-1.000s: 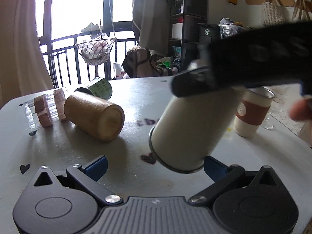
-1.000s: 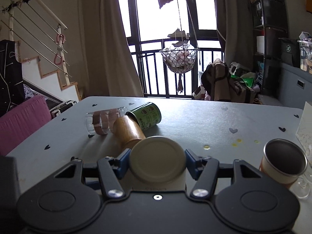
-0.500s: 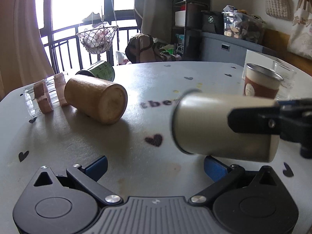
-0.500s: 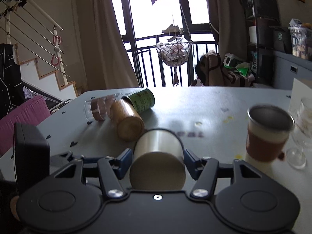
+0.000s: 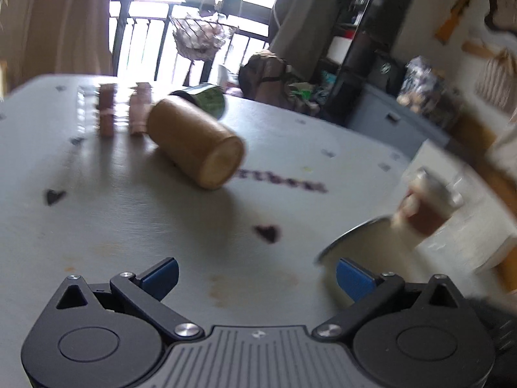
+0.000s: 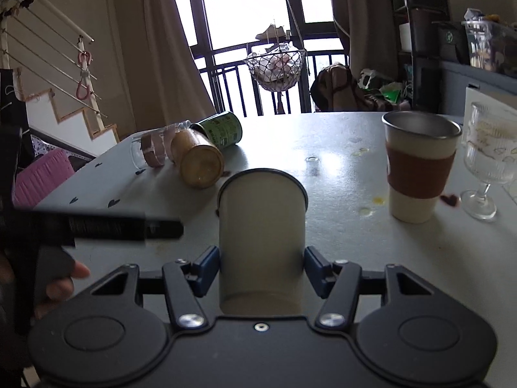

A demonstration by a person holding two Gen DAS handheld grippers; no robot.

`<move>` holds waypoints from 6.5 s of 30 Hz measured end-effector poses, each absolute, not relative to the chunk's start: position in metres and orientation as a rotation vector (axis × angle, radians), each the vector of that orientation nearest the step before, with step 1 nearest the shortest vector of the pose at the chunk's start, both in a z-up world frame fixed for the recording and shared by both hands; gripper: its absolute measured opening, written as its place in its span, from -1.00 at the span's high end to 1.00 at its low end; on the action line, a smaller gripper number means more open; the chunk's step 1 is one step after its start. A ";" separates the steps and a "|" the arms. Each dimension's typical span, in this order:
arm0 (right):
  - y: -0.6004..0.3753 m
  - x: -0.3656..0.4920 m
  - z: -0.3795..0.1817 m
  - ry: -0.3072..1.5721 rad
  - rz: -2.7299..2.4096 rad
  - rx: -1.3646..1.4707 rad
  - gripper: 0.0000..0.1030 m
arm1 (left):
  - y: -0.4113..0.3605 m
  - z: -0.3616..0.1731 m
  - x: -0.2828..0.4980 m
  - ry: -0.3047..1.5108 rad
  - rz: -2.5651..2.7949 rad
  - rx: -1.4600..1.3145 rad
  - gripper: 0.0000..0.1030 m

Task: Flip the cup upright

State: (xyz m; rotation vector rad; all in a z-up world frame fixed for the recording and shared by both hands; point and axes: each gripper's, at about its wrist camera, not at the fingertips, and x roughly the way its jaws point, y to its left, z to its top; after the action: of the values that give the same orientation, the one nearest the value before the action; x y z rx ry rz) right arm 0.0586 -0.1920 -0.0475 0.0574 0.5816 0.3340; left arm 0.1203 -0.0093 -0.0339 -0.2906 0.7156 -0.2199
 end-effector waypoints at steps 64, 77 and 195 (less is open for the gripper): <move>-0.215 0.159 -0.057 0.495 0.142 0.024 -0.34 | -0.141 0.002 0.217 0.661 -0.516 -0.003 -0.84; -0.233 0.105 -0.030 0.466 0.108 0.042 -0.52 | -0.092 0.028 0.143 0.542 -0.375 -0.009 -0.97; -0.240 -0.016 -0.007 0.355 0.017 -0.040 -0.95 | -0.049 0.004 0.015 0.456 -0.073 0.047 -1.00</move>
State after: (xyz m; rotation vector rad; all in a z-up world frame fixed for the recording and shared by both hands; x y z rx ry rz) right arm -0.0156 -0.2403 -0.0068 -0.0402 0.3549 0.0170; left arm 0.0151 -0.0488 0.0041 0.0474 0.4559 -0.0735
